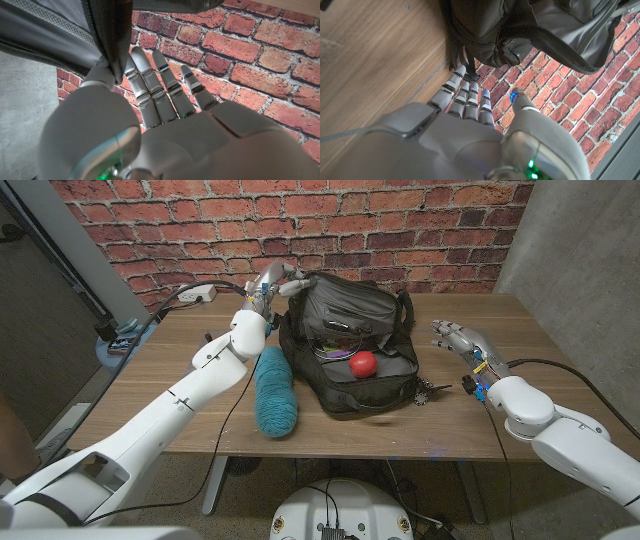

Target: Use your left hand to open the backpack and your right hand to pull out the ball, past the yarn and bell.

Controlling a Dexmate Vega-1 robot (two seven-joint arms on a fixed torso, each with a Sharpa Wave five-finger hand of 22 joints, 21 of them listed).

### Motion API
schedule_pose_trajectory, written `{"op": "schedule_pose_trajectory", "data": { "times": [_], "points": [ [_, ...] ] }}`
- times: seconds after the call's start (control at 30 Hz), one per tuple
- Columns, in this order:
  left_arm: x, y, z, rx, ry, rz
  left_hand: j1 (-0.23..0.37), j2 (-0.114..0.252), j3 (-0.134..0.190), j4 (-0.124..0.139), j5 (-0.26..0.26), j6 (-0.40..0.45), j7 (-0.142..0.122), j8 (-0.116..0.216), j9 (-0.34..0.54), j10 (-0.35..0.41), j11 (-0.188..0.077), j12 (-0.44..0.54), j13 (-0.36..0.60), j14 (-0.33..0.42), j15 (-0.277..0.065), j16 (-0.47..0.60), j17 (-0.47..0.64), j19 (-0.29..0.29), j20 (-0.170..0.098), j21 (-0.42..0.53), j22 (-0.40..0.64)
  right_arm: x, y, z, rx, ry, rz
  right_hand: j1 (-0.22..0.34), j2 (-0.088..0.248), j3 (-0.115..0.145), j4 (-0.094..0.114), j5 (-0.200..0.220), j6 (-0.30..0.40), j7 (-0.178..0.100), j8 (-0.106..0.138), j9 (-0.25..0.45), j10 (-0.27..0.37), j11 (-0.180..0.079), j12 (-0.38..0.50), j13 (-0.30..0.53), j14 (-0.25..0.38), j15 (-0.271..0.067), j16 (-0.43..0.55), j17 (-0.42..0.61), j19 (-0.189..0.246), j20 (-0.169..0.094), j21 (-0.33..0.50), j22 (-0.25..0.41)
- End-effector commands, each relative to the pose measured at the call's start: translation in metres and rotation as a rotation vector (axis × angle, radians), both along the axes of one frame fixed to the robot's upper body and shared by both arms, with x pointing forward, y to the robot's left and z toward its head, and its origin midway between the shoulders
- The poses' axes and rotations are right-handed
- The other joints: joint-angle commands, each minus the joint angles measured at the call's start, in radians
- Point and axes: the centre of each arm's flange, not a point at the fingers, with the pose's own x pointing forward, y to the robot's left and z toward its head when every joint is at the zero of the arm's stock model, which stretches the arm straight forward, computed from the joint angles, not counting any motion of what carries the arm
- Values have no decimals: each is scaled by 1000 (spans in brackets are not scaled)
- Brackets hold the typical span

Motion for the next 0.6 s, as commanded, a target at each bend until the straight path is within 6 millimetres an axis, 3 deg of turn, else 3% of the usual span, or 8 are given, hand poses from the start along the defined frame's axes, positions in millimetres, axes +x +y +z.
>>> {"op": "schedule_pose_trajectory", "data": {
  "times": [0.03, 0.6],
  "points": [
    [7, -1, 1, -8, 23, -30, 76, 70, 3, 0, 6, -3, -1, 7, 2, 6, 4, -3, 2, -6, -1, 0, 3, -2, 2, -6, 3, -14, 12, 1, -69, 9, -34, 9, 0, 2, -9, 7, 7, 1, 5, 0, 11, -4, 4, 2, 4, 2, 8, 0, 1, 2, 3, 3],
    [15, -3, 6, -18, 35, -57, 76, 69, 2, 0, 10, -3, -1, 10, 0, 8, 4, -8, 3, -5, 0, -3, 6, -5, 3, -6, 4, -36, 27, 7, -131, -1, -54, 13, -1, 2, -13, 7, 12, 2, 6, 0, 18, -7, 6, 2, 6, 0, 8, -2, 4, 2, 3, 2]
  ]
}}
